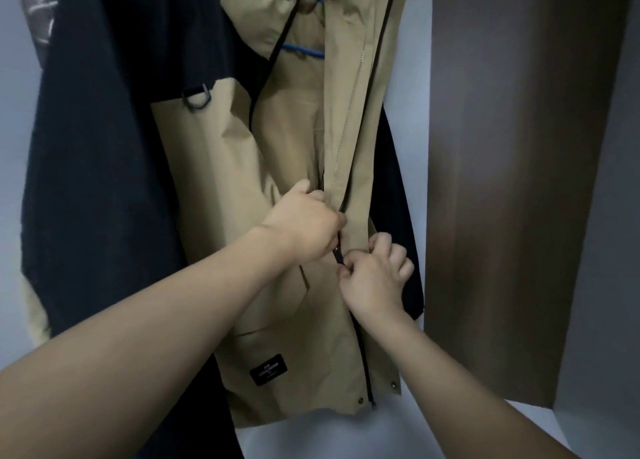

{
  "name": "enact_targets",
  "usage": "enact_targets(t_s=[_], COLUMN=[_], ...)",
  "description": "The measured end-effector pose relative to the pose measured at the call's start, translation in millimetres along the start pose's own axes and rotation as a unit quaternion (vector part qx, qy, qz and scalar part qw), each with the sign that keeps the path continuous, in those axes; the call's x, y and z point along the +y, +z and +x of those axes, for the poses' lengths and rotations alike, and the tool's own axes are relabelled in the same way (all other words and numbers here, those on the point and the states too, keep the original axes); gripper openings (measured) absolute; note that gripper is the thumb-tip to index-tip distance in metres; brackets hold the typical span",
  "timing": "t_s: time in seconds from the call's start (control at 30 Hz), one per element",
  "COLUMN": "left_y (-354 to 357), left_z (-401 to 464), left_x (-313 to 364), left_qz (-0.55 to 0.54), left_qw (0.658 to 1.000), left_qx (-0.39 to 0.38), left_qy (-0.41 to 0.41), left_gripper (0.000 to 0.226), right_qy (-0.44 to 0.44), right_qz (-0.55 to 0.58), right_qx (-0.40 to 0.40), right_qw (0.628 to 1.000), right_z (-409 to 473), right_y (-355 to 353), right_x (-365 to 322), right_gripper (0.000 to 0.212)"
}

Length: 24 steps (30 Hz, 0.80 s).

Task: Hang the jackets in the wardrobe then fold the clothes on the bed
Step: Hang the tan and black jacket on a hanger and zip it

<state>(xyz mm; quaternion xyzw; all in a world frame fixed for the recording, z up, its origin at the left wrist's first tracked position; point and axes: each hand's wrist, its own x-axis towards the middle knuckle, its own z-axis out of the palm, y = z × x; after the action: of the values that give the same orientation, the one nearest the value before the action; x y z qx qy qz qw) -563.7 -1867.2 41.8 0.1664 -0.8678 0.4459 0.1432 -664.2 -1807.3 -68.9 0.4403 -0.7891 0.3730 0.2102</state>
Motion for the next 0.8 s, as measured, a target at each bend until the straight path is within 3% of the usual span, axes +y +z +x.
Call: enact_targets(t_s=[0.17,0.23,0.37,0.5,0.63,0.7,0.8], left_y=[-27,-32,-39,-50,-78,-92,-92], left_z=[16,20,28,35,49,56,54], left_x=[-28,-30,-28,-47,-84,-100,-94], left_qz=[0.051,0.030,0.057,0.149,0.185,0.189,0.066], left_qw=[0.994,0.993,0.996,0.985,0.970,0.977,0.997], left_qx=[0.070,0.073,0.068,0.086,0.137,0.093,-0.031], left_qy=[-0.064,-0.082,-0.013,0.020,-0.071,-0.038,-0.003], left_gripper=[0.025,0.023,0.022,0.027,0.024,0.014,0.004], right_qy=[0.011,0.018,0.015,0.001,-0.033,-0.020,-0.013], right_qz=[-0.043,-0.029,0.017,0.005,-0.055,-0.048,-0.032], right_qx=[-0.094,-0.078,0.011,-0.027,-0.102,-0.111,-0.082], right_qw=[0.995,0.996,1.000,1.000,0.993,0.993,0.996], right_z=[1,12,48,59,64,68,71], right_y=[-6,-17,-43,-50,-52,-56,-59], right_x=[1,-6,-28,-32,-22,-19,-14], right_gripper=[0.023,0.024,0.023,0.020,0.019,0.023,0.025])
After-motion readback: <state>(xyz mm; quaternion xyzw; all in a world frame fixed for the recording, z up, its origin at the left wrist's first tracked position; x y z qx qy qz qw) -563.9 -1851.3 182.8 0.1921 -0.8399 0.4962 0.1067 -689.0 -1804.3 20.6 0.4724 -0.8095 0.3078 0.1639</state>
